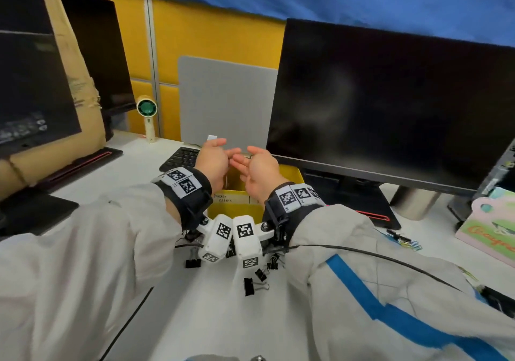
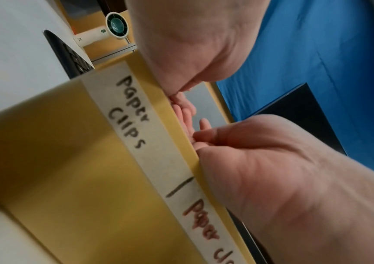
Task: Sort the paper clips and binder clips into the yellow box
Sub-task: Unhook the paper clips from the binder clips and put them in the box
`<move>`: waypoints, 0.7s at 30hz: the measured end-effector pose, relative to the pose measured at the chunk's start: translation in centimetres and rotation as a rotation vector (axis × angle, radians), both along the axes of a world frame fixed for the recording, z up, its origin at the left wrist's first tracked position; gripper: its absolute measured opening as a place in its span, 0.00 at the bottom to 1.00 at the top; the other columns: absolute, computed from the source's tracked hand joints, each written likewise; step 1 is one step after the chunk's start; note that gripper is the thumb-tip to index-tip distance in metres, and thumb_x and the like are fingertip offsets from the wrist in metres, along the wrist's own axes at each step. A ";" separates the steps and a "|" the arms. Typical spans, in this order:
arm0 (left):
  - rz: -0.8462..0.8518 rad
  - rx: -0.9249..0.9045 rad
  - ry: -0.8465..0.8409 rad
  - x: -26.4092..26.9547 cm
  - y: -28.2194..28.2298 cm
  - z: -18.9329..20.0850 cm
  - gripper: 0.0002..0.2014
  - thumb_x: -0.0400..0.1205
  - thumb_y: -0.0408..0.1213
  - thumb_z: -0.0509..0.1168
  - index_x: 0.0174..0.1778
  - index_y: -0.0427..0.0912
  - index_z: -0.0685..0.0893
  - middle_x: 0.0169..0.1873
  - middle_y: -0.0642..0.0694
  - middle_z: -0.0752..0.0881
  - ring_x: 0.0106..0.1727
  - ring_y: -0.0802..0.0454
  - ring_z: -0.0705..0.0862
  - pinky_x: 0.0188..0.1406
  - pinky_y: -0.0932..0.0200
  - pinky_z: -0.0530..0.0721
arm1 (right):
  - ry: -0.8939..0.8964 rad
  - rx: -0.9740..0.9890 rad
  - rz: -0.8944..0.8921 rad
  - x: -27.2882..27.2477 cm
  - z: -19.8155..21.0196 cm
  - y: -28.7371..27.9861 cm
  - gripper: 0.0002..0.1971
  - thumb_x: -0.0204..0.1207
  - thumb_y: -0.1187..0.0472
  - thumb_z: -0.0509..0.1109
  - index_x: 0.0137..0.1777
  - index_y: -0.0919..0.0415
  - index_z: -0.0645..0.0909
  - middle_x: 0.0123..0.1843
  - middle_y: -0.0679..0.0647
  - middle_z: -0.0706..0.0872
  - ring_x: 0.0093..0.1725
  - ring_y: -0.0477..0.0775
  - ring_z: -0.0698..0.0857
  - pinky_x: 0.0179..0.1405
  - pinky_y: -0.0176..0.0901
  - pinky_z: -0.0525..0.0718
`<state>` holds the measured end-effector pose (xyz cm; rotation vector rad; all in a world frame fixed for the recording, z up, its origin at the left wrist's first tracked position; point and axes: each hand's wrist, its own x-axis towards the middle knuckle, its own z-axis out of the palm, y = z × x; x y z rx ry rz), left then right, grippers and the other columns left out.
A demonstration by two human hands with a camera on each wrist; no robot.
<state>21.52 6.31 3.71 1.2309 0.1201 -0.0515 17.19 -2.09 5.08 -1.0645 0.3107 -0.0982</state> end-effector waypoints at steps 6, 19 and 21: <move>-0.066 0.268 -0.164 -1.4 0.2 0.7 0.22 0.82 0.18 0.55 0.62 0.46 0.84 0.57 0.45 0.87 0.54 0.52 0.86 0.46 0.61 0.83 | -0.093 -0.211 -0.057 -0.6 -0.1 -0.4 0.19 0.80 0.82 0.56 0.57 0.63 0.82 0.52 0.60 0.88 0.56 0.57 0.91 0.53 0.43 0.87; -0.566 0.445 -0.263 -10.7 -14.2 2.3 0.10 0.83 0.27 0.65 0.46 0.47 0.85 0.46 0.48 0.89 0.46 0.53 0.88 0.47 0.56 0.83 | 0.014 -0.685 -0.323 -14.8 -0.3 -20.8 0.12 0.74 0.75 0.69 0.40 0.58 0.86 0.38 0.53 0.91 0.42 0.51 0.90 0.38 0.43 0.85; -0.673 0.483 -0.273 -12.6 -17.6 1.1 0.09 0.84 0.27 0.64 0.46 0.47 0.84 0.44 0.49 0.88 0.46 0.52 0.88 0.44 0.58 0.83 | 0.075 -0.736 -0.394 -18.1 -1.3 -24.3 0.07 0.73 0.71 0.74 0.38 0.58 0.87 0.38 0.54 0.89 0.41 0.53 0.87 0.40 0.45 0.84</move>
